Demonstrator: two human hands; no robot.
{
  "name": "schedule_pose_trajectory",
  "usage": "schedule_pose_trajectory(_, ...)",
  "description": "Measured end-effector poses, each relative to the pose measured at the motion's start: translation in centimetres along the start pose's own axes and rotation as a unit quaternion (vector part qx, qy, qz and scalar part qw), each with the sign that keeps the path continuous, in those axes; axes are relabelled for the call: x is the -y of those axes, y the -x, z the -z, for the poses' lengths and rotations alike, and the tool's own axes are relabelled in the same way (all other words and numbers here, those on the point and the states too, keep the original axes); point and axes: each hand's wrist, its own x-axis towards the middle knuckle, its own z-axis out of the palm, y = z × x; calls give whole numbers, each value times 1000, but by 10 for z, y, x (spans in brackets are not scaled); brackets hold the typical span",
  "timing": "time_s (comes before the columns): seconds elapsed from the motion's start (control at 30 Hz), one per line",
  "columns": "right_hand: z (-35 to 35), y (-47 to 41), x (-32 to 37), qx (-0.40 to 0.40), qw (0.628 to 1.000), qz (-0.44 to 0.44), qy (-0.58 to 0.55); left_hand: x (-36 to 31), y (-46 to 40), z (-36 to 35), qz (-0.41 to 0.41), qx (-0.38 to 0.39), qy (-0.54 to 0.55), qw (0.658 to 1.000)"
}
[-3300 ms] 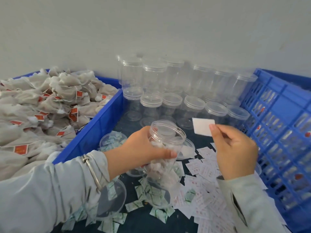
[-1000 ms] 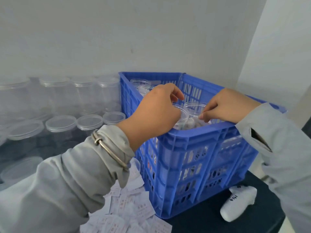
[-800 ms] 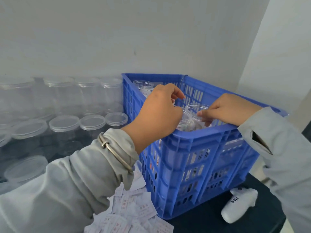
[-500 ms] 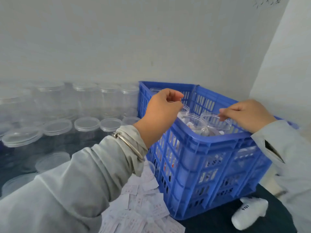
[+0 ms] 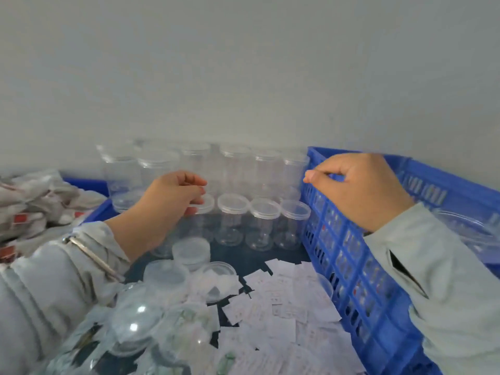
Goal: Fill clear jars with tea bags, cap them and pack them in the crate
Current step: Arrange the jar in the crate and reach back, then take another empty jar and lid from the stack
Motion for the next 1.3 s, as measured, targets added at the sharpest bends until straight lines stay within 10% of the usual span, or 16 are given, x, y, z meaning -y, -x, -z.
schedule_pose_trajectory(0.4, -217, -29, 51, 291, 954, -73, -2, 100, 13, 115, 96, -92, -80, 988)
schedule_pose_trajectory(0.63, -301, -75, 102, 79, 967, -183, -157, 110, 7, 119, 88, -127, -119, 981)
schedule_pose_trajectory(0.83, -335, -119, 106, 69, 917, -299, -256, 109, 10, 123, 12, -123, -200, 972)
schedule_pose_trajectory(1.03, -320, -105, 112, 0, 918, -250, -309, 114, 15, 115, -82, -109, -212, 968)
schedule_pose_trajectory(1.3, -263, 6, 97, 34, 984, 65, -165, 101, 26, 112, -112, -115, -45, 986)
